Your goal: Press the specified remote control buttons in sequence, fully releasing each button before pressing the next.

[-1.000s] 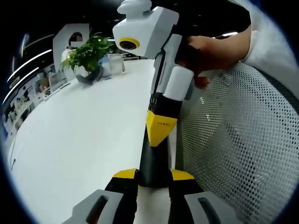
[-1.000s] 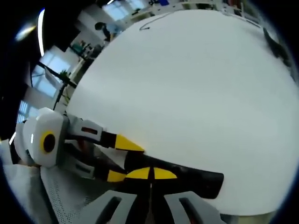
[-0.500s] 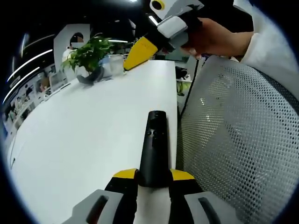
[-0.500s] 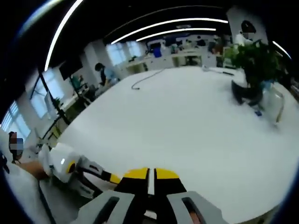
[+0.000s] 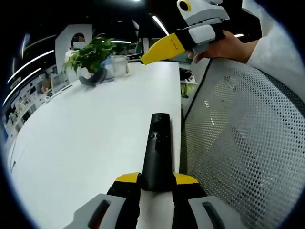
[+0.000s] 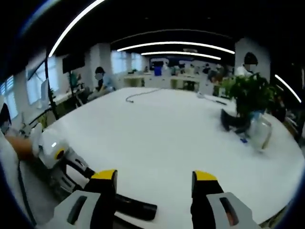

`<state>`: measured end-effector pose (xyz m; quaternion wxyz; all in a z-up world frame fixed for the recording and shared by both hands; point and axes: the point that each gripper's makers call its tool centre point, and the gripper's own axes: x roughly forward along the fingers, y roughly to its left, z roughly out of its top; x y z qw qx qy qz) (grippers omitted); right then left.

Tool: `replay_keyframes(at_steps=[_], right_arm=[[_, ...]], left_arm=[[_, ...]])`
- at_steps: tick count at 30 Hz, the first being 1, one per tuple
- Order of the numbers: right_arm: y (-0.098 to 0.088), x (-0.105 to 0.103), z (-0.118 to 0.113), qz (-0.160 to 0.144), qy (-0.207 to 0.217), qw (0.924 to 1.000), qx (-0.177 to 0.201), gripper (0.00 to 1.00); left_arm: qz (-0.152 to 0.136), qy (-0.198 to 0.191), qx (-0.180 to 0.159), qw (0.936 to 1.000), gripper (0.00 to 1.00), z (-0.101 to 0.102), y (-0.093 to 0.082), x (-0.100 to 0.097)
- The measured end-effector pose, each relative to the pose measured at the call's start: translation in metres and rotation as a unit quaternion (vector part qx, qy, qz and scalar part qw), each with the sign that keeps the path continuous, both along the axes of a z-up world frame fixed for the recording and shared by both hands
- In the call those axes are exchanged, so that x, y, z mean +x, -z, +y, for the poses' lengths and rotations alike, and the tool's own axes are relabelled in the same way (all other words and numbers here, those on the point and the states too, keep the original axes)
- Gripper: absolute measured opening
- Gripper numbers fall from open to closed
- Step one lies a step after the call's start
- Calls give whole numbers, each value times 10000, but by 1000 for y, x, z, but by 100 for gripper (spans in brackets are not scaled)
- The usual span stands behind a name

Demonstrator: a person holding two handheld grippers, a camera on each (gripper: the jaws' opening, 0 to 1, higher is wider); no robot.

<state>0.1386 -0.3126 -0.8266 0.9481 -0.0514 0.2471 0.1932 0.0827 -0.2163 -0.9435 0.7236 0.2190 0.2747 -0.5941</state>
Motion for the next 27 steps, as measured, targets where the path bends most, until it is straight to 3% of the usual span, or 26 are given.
replay_keyframes(at_steps=[2, 13, 19, 25, 27], right_arm=[[0, 2, -5, -33, 101, 9998, -166, 75], [19, 4, -37, 140, 521, 9985, -100, 79], [17, 5, -35, 11, 457, 9988, -145, 82], [15, 8, -39, -107, 585, 9980, -193, 98], [18, 8, -41, -37, 616, 9977, -283, 99]], left_arm=[[12, -5, -32, 10000, 25, 0, 0, 0], [25, -34, 84, 10000, 24, 0, 0, 3], [1, 40, 137, 9999, 24, -3, 0, 8], [-31, 146, 164, 9998, 23, -1, -1, 13], [-37, 185, 203, 9996, 23, 0, -1, 17]])
